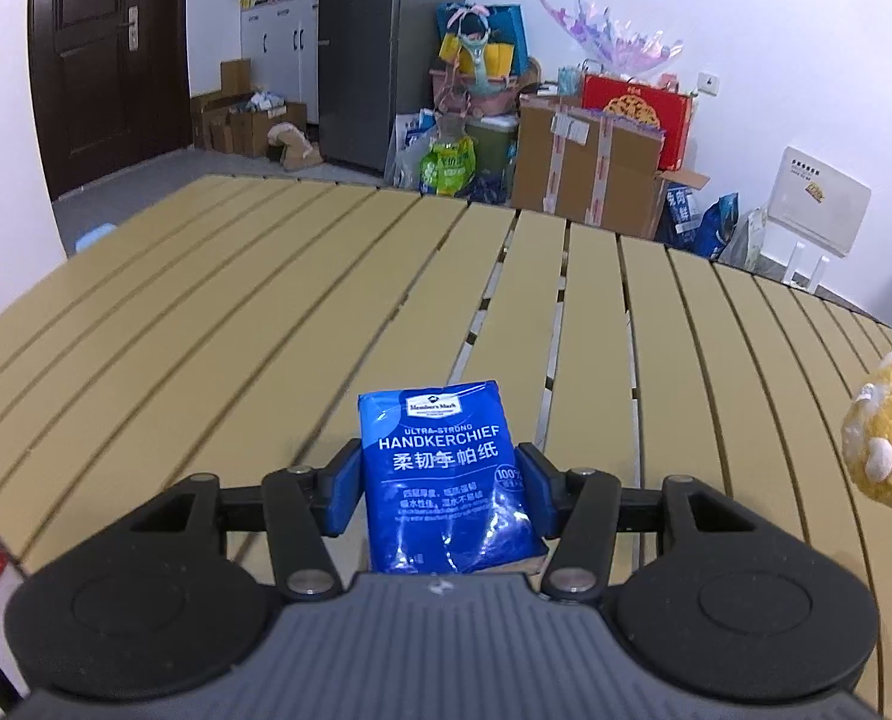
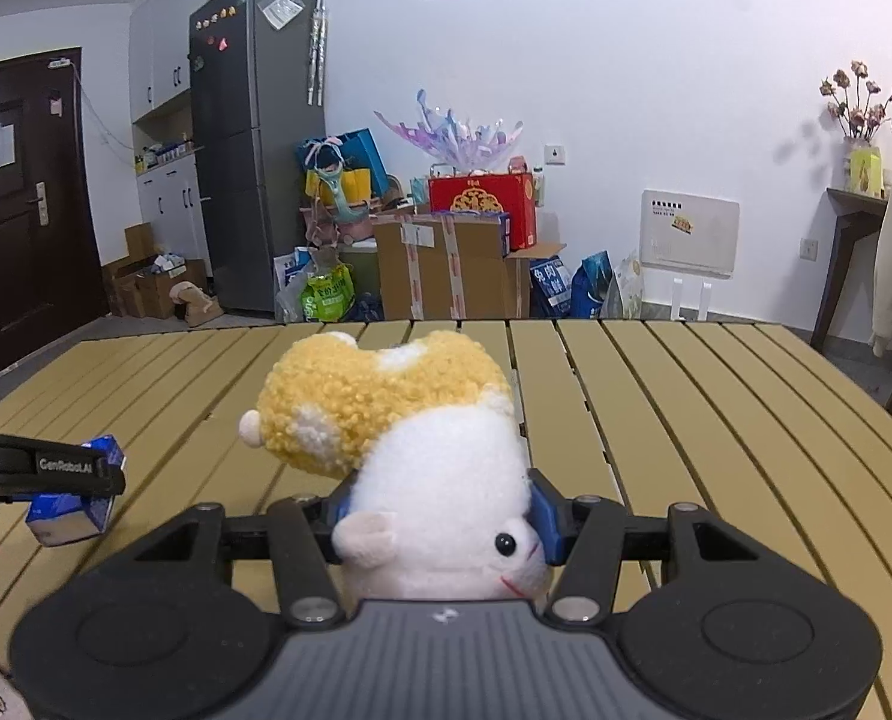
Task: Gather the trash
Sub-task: 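Lift the plush hamster and tissue pack and carry them down toward the bin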
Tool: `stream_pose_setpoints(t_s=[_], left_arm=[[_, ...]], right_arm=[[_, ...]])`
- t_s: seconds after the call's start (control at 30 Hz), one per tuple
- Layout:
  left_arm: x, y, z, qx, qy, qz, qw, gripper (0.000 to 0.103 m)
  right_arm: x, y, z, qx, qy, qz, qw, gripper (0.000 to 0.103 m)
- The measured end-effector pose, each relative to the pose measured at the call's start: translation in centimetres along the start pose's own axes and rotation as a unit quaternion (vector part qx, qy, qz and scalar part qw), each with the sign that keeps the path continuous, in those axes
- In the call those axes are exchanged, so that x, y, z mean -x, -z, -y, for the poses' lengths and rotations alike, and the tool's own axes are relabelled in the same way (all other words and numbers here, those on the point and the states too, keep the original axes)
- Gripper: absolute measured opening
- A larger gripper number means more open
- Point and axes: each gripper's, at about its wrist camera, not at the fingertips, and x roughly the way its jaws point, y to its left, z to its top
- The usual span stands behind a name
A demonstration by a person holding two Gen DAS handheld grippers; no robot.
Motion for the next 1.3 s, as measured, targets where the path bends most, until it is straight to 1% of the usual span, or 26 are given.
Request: stream_pose_setpoints(t_s=[0.23,0.5,0.67,0.97,1.17,1.3], left_arm=[[5.1,1.1,-1.4,-0.012,0.015,0.017,0.9997,0.054],[10.2,3.5,-3.1,-0.032,0.028,0.033,0.9985,0.054],[13.2,5.1,-4.3,-0.034,0.042,0.037,0.9979,0.054],[18.0,8.0,-6.2,-0.044,0.063,0.048,0.9959,0.054],[20.6,10.3,-7.1,-0.054,0.075,0.057,0.9941,0.054],[21.5,12.0,-7.5,-0.06,0.081,0.053,0.9935,0.054]], right_arm=[[4.5,0.5,-1.1,0.005,-0.004,0.004,1.0,0.053],[9.8,2.0,-2.1,0.008,-0.009,0.006,1.0,0.053],[13.2,2.9,-3.0,0.018,-0.009,0.008,1.0,0.054],[18.7,5.7,-4.4,0.03,-0.008,0.008,0.999,0.053],[21.4,8.2,-5.0,0.023,-0.015,-0.001,1.0,0.053],[22.7,9.9,-5.6,0.024,-0.022,-0.009,0.999,0.053]])
